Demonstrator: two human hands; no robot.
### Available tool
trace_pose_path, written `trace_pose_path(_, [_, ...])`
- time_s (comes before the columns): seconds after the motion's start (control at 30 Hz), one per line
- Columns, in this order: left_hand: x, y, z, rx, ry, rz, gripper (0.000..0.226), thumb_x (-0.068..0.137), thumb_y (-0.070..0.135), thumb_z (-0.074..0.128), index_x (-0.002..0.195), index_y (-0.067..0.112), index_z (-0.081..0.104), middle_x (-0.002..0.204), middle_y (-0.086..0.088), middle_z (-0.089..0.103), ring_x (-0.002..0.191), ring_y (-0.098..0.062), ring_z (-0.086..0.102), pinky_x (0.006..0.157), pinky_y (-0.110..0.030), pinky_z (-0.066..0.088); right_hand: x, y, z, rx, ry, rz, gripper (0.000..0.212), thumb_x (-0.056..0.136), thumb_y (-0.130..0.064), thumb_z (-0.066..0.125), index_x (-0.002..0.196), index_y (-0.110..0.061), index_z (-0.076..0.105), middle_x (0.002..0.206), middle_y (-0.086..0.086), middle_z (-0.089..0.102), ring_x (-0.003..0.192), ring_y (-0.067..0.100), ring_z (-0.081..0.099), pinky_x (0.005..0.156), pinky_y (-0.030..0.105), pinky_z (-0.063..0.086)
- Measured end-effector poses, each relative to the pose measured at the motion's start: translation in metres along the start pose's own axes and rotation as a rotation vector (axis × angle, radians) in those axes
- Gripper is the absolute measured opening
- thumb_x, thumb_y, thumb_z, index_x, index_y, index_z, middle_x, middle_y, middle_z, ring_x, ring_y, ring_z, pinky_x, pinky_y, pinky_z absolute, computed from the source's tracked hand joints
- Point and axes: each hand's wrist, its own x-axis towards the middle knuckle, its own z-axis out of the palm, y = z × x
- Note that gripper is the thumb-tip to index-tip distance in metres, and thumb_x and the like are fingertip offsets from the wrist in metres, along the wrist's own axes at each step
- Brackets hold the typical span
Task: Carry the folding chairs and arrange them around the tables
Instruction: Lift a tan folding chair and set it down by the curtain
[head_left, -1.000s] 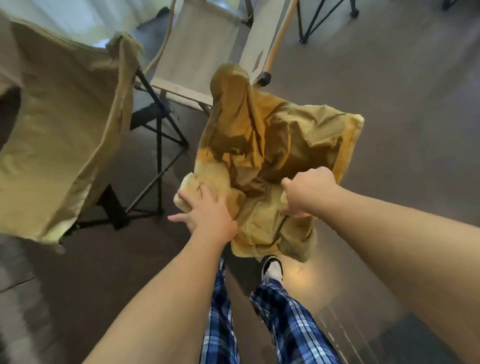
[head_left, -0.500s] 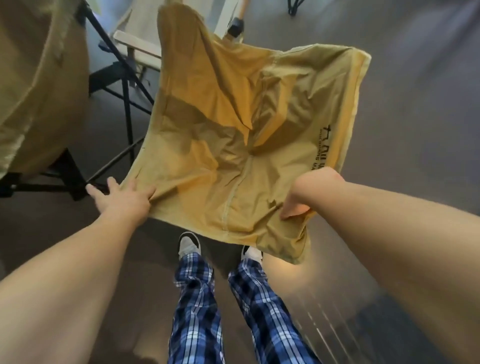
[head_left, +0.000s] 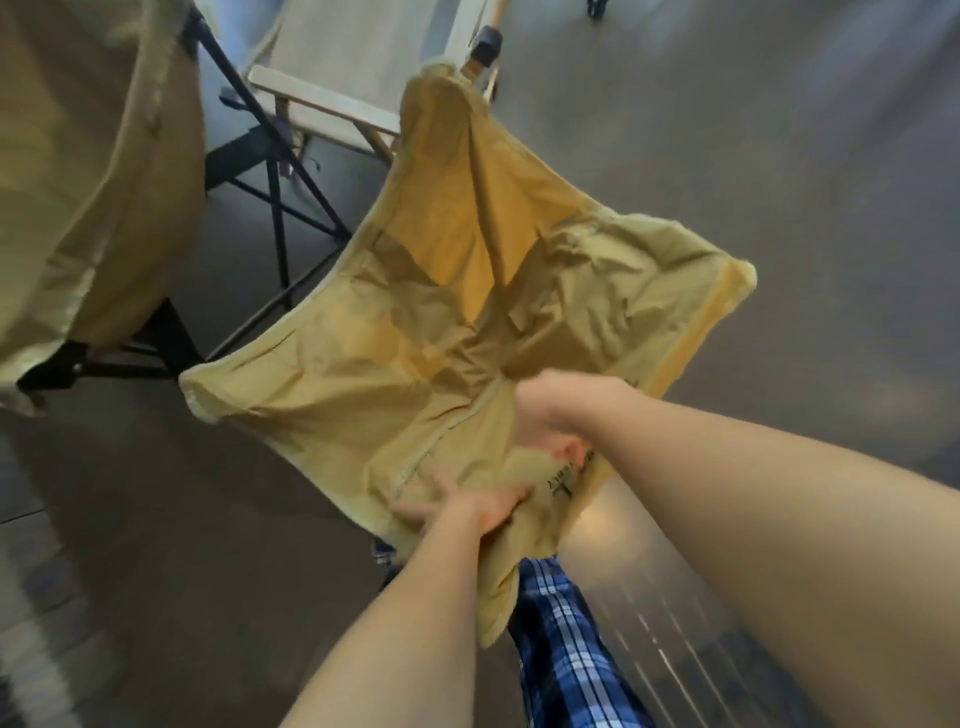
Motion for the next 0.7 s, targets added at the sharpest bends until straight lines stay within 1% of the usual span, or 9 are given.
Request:
trace_pose_path(0.07, [0.003,-0.02,0.01,-0.246,-0.063,-0.065,0.167,0.027,0.067,0.086,0.148,0.033,-0.024,0.158,-0.017,0.016,0.14,-0.043,0.028,0.109,-0.06,0.031,0.0,0.022,-0.013,-0.223,0.499,-0.011,0.031,0.092,-0.021,0.046,0.119,-0.011,0.059,0.101,0.01,0.059,0.098,0.032,0.058,0.089,0.046,0.044])
trace_pose_path(0.13, [0.002,-0.023,0.009,-0.283,-0.099,-0.048,0.15,0.042,0.044,0.093,0.152,0.021,-0.006,0.149,-0.016,0.037,0.129,-0.037,0.045,0.106,-0.053,0.04,0.002,0.056,-0.02,-0.398,0.561,0.173,0.044,0.091,-0.032,0.046,0.132,-0.018,0.053,0.14,0.019,0.046,0.132,0.045,0.038,0.105,0.065,0.024])
trace_pose_path(0.2, [0.003,-0.027,0.012,-0.16,-0.021,0.041,0.133,0.05,0.04,0.091,0.152,0.018,0.007,0.144,-0.016,0.041,0.128,-0.037,0.046,0.107,-0.05,0.039,0.005,0.087,-0.012,-0.454,0.457,0.381,0.054,0.09,-0.043,0.042,0.139,-0.021,0.049,0.157,0.023,0.024,0.143,0.053,0.015,0.104,0.078,0.01])
trace_pose_path(0.27, [0.0,-0.028,0.01,0.002,0.113,0.086,0.118,0.058,0.046,0.087,0.149,0.014,0.021,0.147,-0.018,0.035,0.133,-0.038,0.038,0.112,-0.046,0.033,0.006,0.104,-0.001,-0.453,0.354,0.526,0.067,0.083,-0.056,0.04,0.139,-0.02,0.049,0.154,0.025,0.027,0.14,0.053,0.021,0.096,0.076,0.025])
trace_pose_path(0.33, [-0.007,-0.034,0.001,0.149,0.214,0.09,0.109,0.059,0.053,0.086,0.146,0.012,0.035,0.149,-0.019,0.032,0.133,-0.037,0.037,0.109,-0.043,0.033,0.005,0.119,0.014,-0.318,0.308,0.546,0.067,0.076,-0.06,0.041,0.124,-0.017,0.058,0.13,0.019,0.05,0.119,0.044,0.046,0.083,0.056,0.042])
trace_pose_path(0.4, [-0.015,-0.049,-0.024,0.213,0.276,0.055,0.107,0.055,0.053,0.089,0.143,0.014,0.042,0.148,-0.02,0.03,0.128,-0.04,0.043,0.103,-0.047,0.039,-0.002,0.142,0.037,-0.157,0.244,0.495,0.059,0.077,-0.057,0.045,0.116,-0.015,0.059,0.119,0.009,0.058,0.107,0.035,0.056,0.083,0.044,0.047])
trace_pose_path(0.57, [-0.034,-0.085,-0.067,0.535,0.424,-0.021,0.089,0.057,0.054,0.086,0.131,0.02,0.05,0.145,-0.016,0.028,0.115,-0.037,0.053,0.089,-0.045,0.048,-0.02,0.193,0.098,-0.165,0.122,0.494,0.012,0.074,-0.013,0.055,0.081,-0.017,0.064,0.084,0.0,0.057,0.082,0.026,0.061,0.07,0.031,0.049])
trace_pose_path(0.63, [-0.039,-0.069,-0.065,0.579,0.444,0.064,0.085,0.062,0.052,0.084,0.133,0.018,0.05,0.147,-0.018,0.022,0.113,-0.038,0.053,0.089,-0.045,0.048,-0.002,0.173,0.095,0.0,0.189,0.422,0.012,0.08,-0.024,0.054,0.088,-0.02,0.062,0.087,0.002,0.055,0.083,0.028,0.059,0.072,0.034,0.046])
trace_pose_path(0.7, [-0.044,-0.047,-0.059,0.561,0.443,0.189,0.083,0.065,0.051,0.083,0.134,0.019,0.049,0.143,-0.016,0.026,0.111,-0.038,0.054,0.091,-0.044,0.048,0.023,0.143,0.095,0.124,0.222,0.328,0.036,0.083,-0.036,0.052,0.115,-0.02,0.059,0.108,0.006,0.06,0.098,0.032,0.059,0.08,0.037,0.047])
